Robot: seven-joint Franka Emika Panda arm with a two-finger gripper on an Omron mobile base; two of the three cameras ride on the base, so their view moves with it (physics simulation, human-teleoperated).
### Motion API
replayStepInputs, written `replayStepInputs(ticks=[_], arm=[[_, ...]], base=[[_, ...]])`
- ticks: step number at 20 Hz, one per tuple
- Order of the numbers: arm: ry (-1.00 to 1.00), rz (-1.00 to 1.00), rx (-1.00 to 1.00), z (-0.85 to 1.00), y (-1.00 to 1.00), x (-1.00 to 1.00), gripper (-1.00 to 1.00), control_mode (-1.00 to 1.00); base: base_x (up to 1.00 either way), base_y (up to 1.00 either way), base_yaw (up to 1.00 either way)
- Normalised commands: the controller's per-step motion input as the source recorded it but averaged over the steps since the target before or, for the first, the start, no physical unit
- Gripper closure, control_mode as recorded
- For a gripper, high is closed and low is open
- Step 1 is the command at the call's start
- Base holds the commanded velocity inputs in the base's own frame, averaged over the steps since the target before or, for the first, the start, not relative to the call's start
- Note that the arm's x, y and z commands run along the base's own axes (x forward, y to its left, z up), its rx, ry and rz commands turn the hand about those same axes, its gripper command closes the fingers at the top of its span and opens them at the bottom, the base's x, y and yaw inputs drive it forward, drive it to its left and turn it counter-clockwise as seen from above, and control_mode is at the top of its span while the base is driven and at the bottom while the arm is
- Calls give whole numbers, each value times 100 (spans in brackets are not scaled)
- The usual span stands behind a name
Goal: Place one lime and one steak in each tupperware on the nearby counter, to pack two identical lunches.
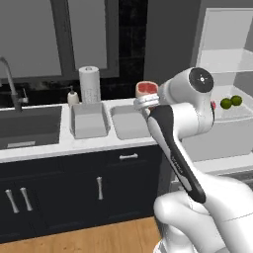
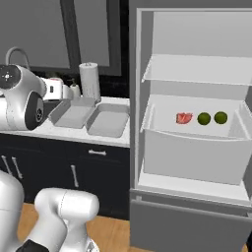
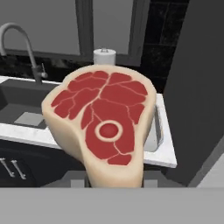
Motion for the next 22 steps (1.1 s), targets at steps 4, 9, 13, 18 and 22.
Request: replayStepInputs(ticks=[4,9,13,18,22], arm=[[0,0,0,0,0,0,100,100],[0,0,0,0,0,0,100,100],[0,0,0,0,0,0,100,100],[0,0,0,0,0,0,100,100],[0,0,0,0,0,0,100,100]], base=[[78,46,-1],[99,17,-7],[87,37,-12],[48,83,-12],[57,96,-12]])
